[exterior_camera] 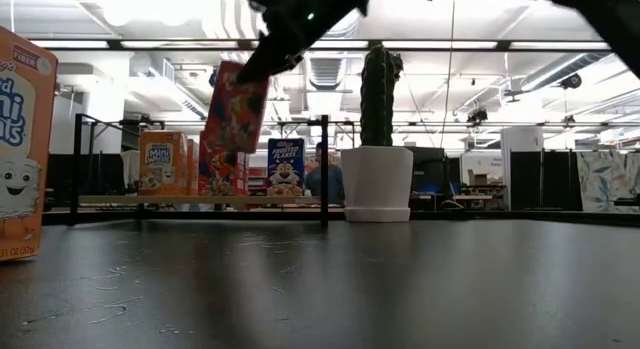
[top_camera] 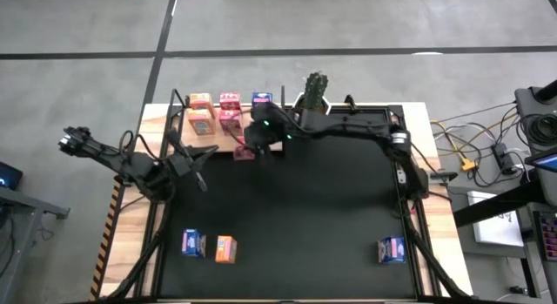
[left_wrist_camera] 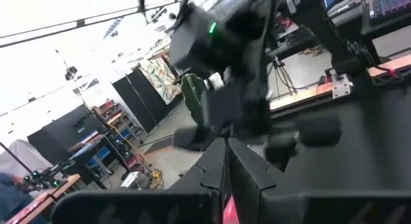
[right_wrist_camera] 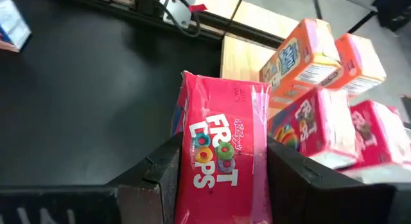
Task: Stack cereal on shelf
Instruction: Put the red cereal box on the shelf and align it with the other red cereal boxes
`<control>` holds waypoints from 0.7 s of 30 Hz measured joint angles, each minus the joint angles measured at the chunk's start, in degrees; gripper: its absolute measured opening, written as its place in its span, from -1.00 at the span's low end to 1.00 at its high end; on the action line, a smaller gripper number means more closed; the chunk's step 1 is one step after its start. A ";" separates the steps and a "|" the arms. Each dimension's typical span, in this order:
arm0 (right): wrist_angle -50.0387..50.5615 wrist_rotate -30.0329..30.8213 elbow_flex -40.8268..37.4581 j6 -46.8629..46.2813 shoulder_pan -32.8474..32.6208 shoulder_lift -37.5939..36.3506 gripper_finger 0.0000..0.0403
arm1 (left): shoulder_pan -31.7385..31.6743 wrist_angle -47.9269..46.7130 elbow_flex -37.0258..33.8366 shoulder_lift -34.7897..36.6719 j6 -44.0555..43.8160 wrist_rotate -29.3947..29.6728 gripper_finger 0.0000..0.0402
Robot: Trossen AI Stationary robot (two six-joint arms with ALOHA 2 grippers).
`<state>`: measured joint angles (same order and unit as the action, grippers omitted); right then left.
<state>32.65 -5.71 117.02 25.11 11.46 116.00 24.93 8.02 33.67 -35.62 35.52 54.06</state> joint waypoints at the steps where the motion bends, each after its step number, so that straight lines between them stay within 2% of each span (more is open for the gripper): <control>1: 1.08 -0.88 1.98 0.35 0.72 1.45 -0.21 | 0.00 0.04 0.19 0.02 0.10 0.01 -1.00; 5: 3.04 -5.04 8.75 2.21 3.13 6.79 -0.21 | 0.00 0.12 0.37 0.35 1.61 0.02 -1.00; 11: 4.13 -5.23 15.36 2.63 5.36 12.50 -0.21 | -0.02 0.08 0.37 0.68 2.99 0.00 -1.00; 21: 4.58 -4.79 14.92 4.32 6.24 13.64 -0.20 | 0.00 0.11 0.37 1.01 3.64 0.00 -1.00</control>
<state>37.23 -10.50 131.94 29.43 17.70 129.64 24.93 8.12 34.04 -34.61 39.16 54.06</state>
